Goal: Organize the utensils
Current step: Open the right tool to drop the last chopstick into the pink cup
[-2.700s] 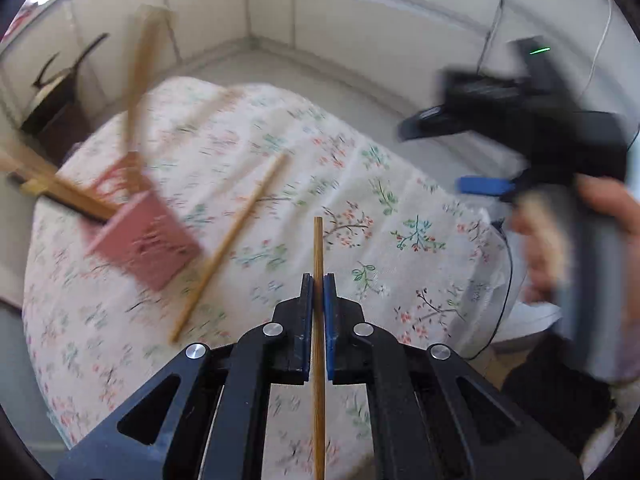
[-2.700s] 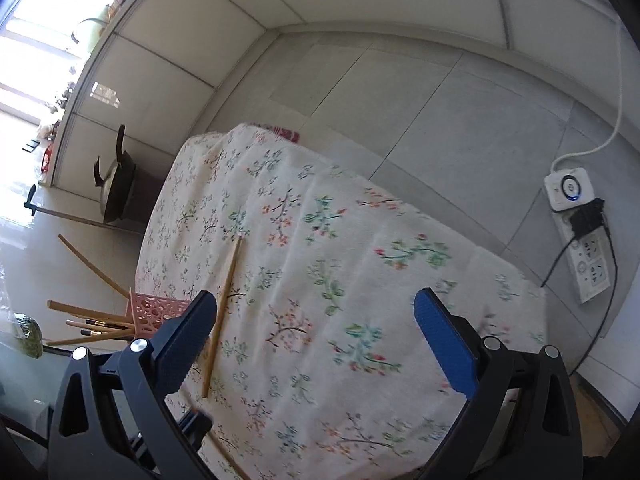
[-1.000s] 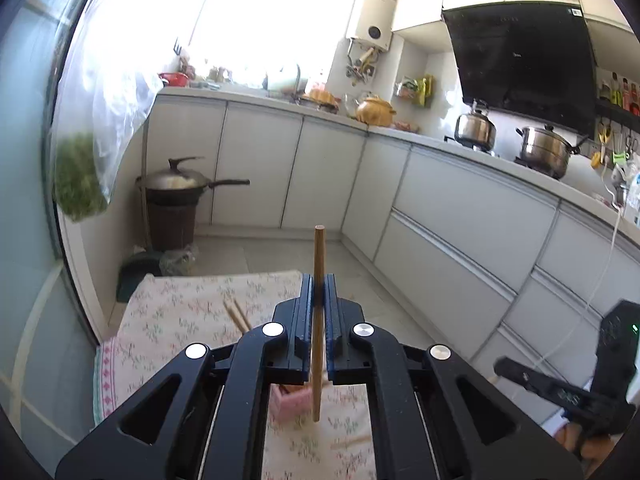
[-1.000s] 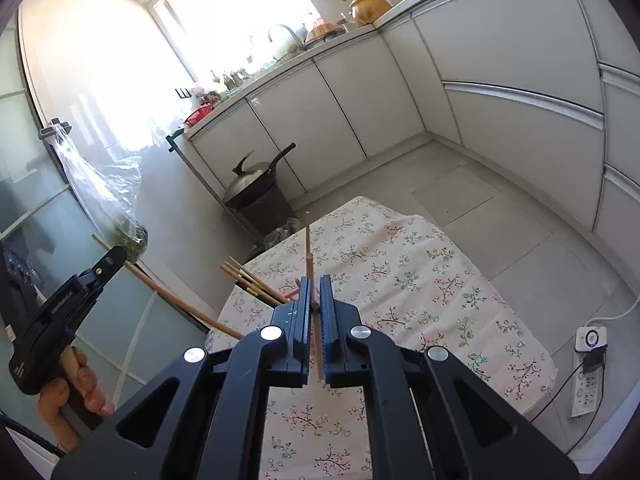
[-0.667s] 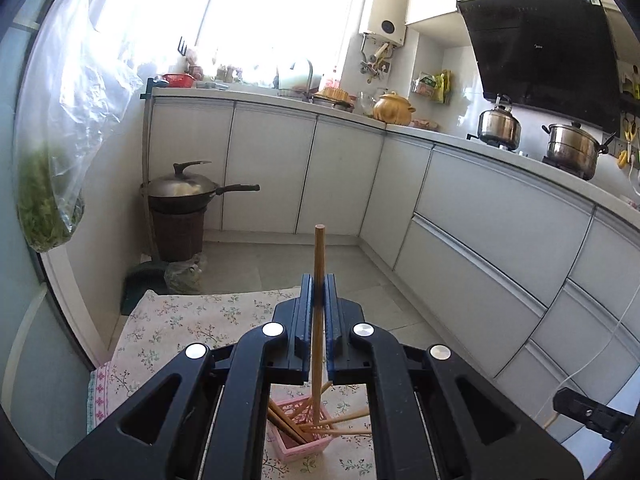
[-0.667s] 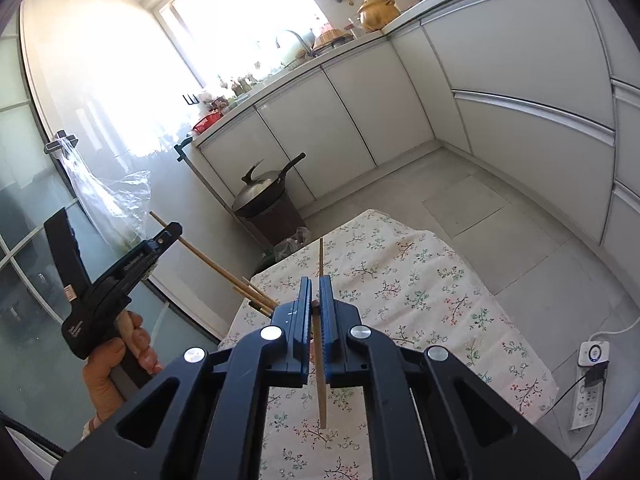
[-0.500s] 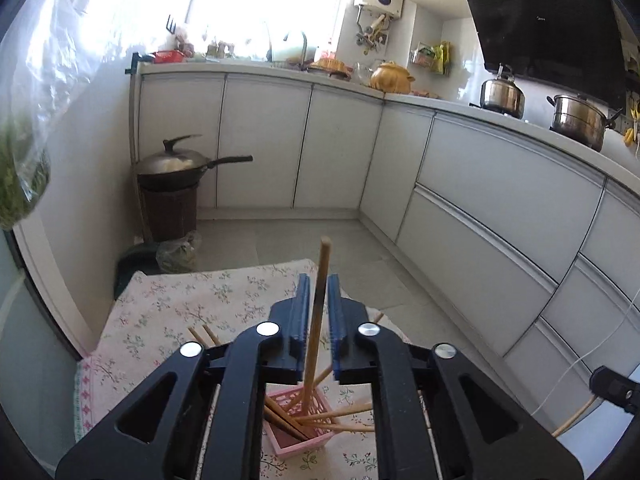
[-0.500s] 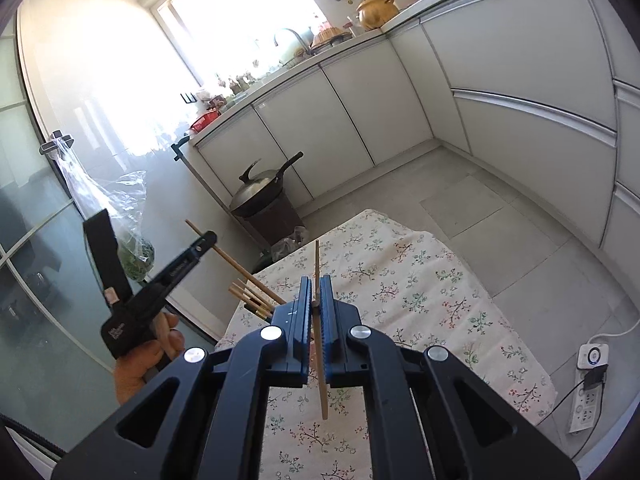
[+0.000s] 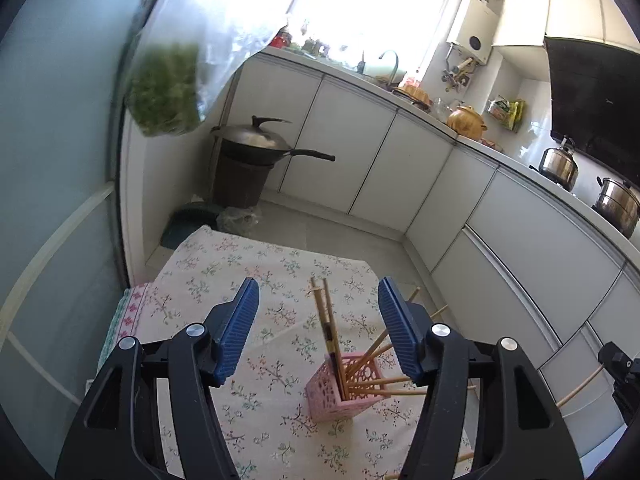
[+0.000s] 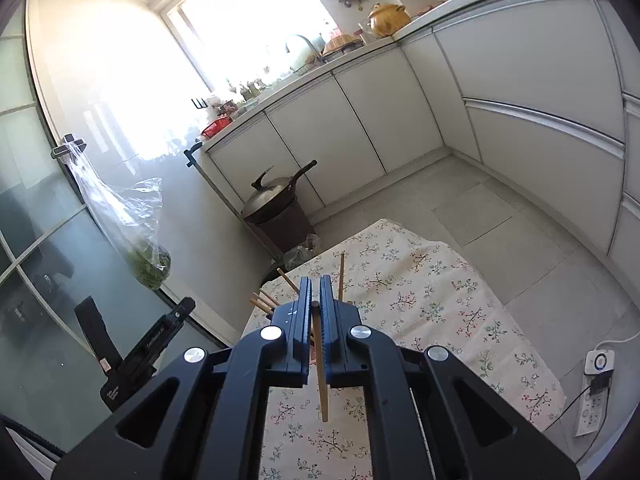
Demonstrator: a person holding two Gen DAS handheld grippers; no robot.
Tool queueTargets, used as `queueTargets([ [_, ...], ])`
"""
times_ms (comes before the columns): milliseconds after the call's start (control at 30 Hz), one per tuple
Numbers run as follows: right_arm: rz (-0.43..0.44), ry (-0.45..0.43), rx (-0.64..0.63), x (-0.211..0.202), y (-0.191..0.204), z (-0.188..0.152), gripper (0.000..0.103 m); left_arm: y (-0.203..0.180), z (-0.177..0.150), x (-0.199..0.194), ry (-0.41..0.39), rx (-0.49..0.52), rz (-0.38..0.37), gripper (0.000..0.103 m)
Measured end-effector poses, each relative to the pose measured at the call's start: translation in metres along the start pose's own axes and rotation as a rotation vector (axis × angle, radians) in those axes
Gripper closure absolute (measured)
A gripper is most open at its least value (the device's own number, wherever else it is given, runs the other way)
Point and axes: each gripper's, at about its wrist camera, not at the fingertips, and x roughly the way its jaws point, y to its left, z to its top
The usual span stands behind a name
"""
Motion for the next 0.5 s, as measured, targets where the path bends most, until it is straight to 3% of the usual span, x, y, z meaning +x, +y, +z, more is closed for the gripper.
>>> queueTargets([
  [233, -0.02, -0.062, -0.016, 0.005, 0.027, 0.017, 0.099, 0.032, -0.019, -0.016, 0.064, -0.073, 0.025, 0.043],
  [500, -0.084, -0.13, -0.037, 0.042, 0.048, 0.049, 0.099, 0.043, -0.006, -0.025, 0.028, -0.123, 0.007, 0.038],
])
